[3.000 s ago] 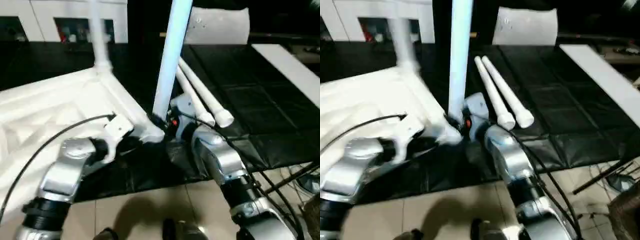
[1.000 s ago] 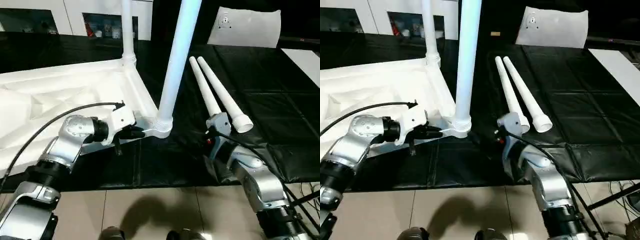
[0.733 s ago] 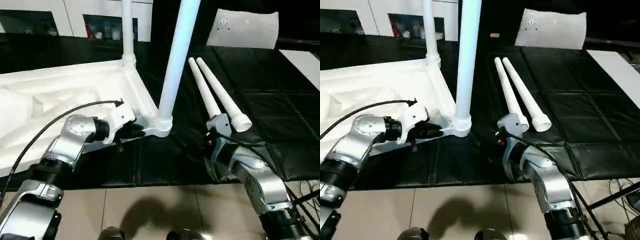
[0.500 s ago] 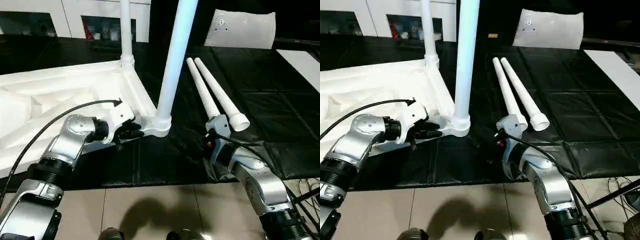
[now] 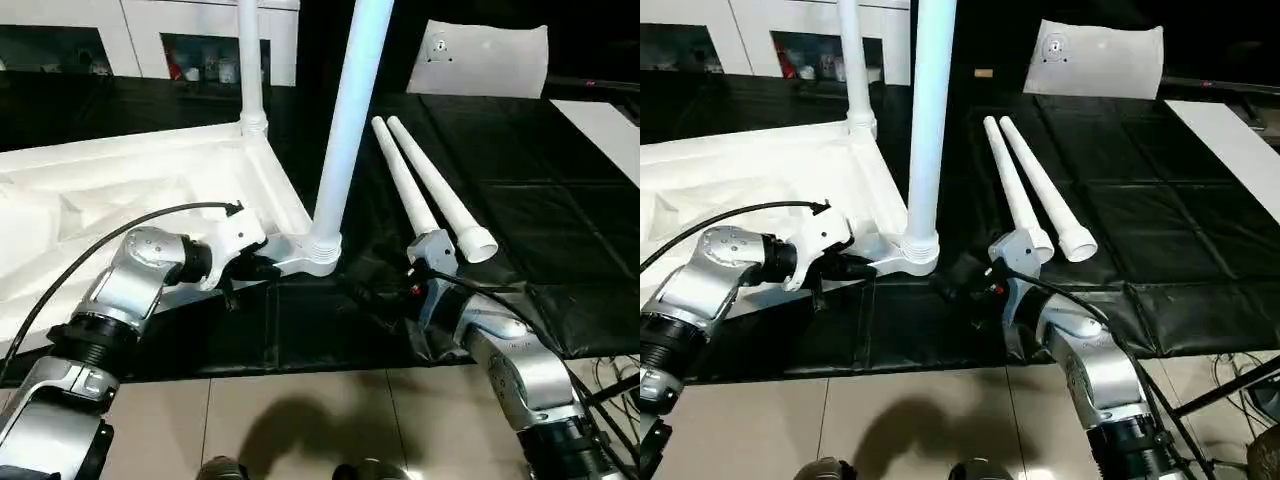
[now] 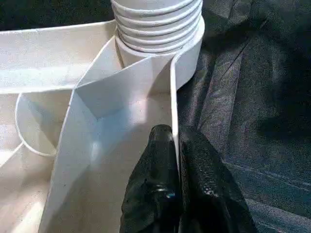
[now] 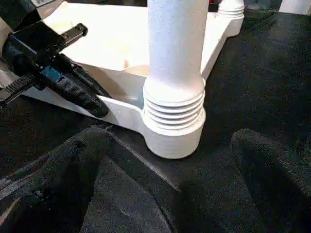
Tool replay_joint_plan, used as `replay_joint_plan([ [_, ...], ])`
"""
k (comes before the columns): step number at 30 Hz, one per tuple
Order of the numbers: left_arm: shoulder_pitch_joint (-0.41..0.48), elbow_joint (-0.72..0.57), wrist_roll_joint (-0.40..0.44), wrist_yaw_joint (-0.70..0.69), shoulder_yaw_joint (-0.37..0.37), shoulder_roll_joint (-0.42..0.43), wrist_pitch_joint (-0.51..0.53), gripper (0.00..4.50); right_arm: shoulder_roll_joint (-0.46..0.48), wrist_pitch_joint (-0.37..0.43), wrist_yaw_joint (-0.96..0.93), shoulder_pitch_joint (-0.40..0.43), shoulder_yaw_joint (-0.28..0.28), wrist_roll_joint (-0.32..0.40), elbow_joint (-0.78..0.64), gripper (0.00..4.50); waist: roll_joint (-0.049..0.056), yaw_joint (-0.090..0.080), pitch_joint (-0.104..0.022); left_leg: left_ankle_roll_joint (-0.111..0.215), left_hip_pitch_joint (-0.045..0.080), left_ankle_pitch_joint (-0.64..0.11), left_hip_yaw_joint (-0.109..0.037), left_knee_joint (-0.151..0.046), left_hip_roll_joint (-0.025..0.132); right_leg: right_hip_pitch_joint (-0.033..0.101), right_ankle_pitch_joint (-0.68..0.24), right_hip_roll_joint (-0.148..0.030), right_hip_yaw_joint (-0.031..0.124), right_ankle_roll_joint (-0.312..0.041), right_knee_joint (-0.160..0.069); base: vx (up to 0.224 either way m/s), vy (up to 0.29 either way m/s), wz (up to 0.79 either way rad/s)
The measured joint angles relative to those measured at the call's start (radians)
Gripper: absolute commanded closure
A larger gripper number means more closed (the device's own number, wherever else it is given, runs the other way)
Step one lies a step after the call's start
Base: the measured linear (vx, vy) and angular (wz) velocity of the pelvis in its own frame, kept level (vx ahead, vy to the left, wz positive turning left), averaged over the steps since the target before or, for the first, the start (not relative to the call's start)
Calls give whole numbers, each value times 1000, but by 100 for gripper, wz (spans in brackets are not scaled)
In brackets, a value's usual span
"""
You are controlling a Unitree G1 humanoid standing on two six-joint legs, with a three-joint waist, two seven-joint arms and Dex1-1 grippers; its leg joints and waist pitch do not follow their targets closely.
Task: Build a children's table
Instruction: Insert table leg to table base
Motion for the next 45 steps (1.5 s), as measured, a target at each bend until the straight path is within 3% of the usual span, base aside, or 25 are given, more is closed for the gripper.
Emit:
replay_joint_plan([
  [14,-7,37,42,46,-27,-5,-107,447,-14,-2,9,-27,1,-9,2,0,0,7,0,1,0,1,0,5,1,2,3,0,0,0,1,0,0,0],
  [18,-24,99,26,-32,-20,7,-183,447,-36,-2,34,-38,2,-9,11,0,0,5,0,2,0,1,0,6,1,2,5,0,0,0,1,0,0,0],
  [23,-21,110,-16,-183,-29,22,-232,447,-54,-22,101,-74,14,-8,36,0,0,20,0,3,-1,2,0,6,0,1,5,-2,0,0,1,0,0,0],
  [29,-22,118,-26,-290,-52,28,-291,447,-100,-60,242,-104,67,-9,85,0,0,40,0,6,-1,3,0,6,-1,2,5,-3,-1,0,1,0,0,0],
  [32,-31,141,-27,-332,-60,26,-321,447,-121,-93,334,-138,111,-19,133,0,0,41,0,7,-1,4,1,7,-1,3,6,-4,-1,0,1,0,0,0],
  [35,-40,155,-27,-357,-68,24,-337,450,-125,-128,386,-165,139,-36,172,38,0,40,-1,8,-1,5,2,8,-1,3,7,-5,-1,0,1,0,0,0],
  [37,-47,163,-27,-377,-72,22,-347,450,-124,-140,402,-190,155,-50,211,41,0,40,-1,8,-2,5,2,9,-1,3,8,-5,-1,0,1,0,0,0],
  [45,-66,194,-25,-404,-79,14,-371,450,-104,-174,466,-235,179,-55,286,122,-1,41,-1,9,-3,5,4,9,-1,2,8,-7,-2,0,1,0,0,0],
])
